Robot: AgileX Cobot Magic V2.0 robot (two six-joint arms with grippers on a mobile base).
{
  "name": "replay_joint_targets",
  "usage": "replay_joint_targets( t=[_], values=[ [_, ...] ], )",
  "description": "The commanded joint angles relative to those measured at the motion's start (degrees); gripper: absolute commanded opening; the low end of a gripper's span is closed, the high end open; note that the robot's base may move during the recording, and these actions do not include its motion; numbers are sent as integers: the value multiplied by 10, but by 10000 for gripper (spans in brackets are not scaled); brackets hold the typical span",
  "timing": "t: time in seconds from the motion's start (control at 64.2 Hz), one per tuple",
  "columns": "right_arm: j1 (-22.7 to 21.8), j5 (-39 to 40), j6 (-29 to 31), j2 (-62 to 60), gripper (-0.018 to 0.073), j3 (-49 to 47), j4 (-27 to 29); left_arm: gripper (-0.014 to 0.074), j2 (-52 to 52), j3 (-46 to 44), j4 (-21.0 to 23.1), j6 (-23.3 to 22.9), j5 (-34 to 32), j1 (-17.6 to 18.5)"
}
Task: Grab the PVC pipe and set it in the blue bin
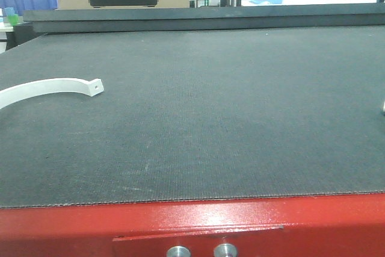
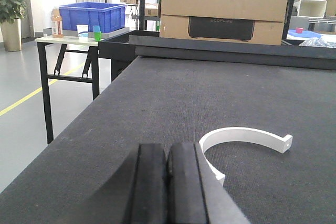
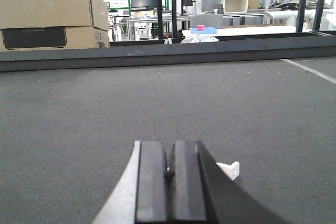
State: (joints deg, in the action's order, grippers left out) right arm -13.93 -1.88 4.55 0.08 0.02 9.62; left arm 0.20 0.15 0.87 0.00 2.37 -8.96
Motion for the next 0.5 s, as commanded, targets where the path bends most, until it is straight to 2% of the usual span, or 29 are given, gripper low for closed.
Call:
replay_joint_targets(
  t=[0.0, 0.343, 0.483],
  values=[
    [-3, 11, 0, -1, -163, 0, -3, -111, -2, -1, 3, -4, -7, -1],
    [-3, 15, 0, -1, -163, 0, -3, -111, -2, -1, 3, -4, -7, -1],
    [-3, 61, 0, -1, -163, 0, -3, -111, -2, -1, 3, -4, -7, -1]
  ],
)
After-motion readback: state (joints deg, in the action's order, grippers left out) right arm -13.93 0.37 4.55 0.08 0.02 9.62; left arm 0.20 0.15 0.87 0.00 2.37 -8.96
